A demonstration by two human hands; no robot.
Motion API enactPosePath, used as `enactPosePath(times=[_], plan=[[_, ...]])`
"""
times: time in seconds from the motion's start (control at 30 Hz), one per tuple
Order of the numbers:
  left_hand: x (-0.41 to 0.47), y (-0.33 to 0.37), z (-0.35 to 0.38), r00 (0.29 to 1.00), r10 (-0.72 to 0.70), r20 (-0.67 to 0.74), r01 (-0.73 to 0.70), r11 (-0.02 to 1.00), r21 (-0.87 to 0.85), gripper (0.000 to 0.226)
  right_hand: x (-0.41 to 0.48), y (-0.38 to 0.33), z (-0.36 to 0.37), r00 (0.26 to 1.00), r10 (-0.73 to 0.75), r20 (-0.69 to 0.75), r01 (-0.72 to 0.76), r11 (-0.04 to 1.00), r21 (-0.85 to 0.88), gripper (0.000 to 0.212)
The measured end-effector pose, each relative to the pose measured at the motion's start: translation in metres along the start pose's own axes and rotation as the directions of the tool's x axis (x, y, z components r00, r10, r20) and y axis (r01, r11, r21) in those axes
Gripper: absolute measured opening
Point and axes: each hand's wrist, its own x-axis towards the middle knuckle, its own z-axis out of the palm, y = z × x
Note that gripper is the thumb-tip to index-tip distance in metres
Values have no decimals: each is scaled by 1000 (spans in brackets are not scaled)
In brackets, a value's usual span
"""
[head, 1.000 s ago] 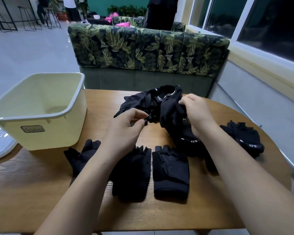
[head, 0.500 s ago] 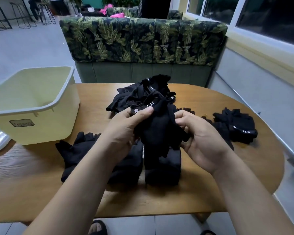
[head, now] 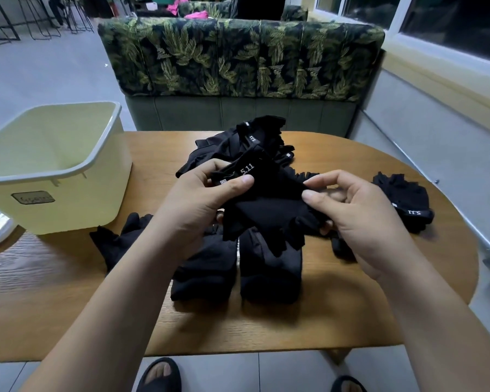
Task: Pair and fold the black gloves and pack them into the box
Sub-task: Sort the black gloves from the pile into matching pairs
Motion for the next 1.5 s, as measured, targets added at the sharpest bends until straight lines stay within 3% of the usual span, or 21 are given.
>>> enactPosePath(times=[0.2, 0.37, 0.47, 0.6, 0.77, 0.87, 0.93, 1.0, 1.07, 1.13, 1.33, 1.5], plan=[[-5, 5, 3, 1000, -30, 2, 29, 991, 133, 14, 0, 2, -4, 995, -73, -64, 64, 989, -131, 6], [-5, 6, 5, 998, -14, -64, 17, 999, 46, 9, -4, 4, 2, 959, -240, -153, 167, 910, -380, 13], [-3, 7, 6, 997, -17, -80, 14, 999, -40, 15, -15, -3, 13, 938, -332, -98, 272, 883, -383, 13], [-4, 7, 8, 999, -17, -36, 12, 992, -127, 37, -24, -6, 28, 958, -286, 37, 283, 910, -304, 13], [-13, 13, 11, 999, -8, -36, 0, 979, -203, 66, -26, -3, 39, 954, -253, 163, 298, 869, -396, 56], [-18, 17, 5, 1000, 6, -28, -11, 980, -198, 64, -24, -3, 42, 957, -229, 179, 283, 874, -395, 61], [-19, 18, -1, 994, 53, -96, -65, 990, -123, 57, -22, -3, 44, 963, -204, 175, 257, 888, -381, 51], [-18, 17, -11, 971, 142, -191, -132, 989, 61, 55, -20, -2, 45, 969, -176, 172, 230, 898, -376, 40], [-16, 17, -20, 935, 267, -232, -168, 913, 372, 57, -17, 0, 44, 976, -138, 170, 193, 910, -368, 33], [-15, 18, -25, 924, 321, -205, -161, 817, 553, 61, -15, 2, 41, 981, -108, 163, 163, 914, -372, 29], [2, 5, -18, 921, 364, -137, -183, 718, 672, 60, -4, 9, 29, 994, -64, 93, 97, 908, -407, 19], [29, -3, -16, 863, 485, -142, -221, 614, 758, 44, 1, 15, 25, 995, -31, 94, 68, 909, -412, 18]])
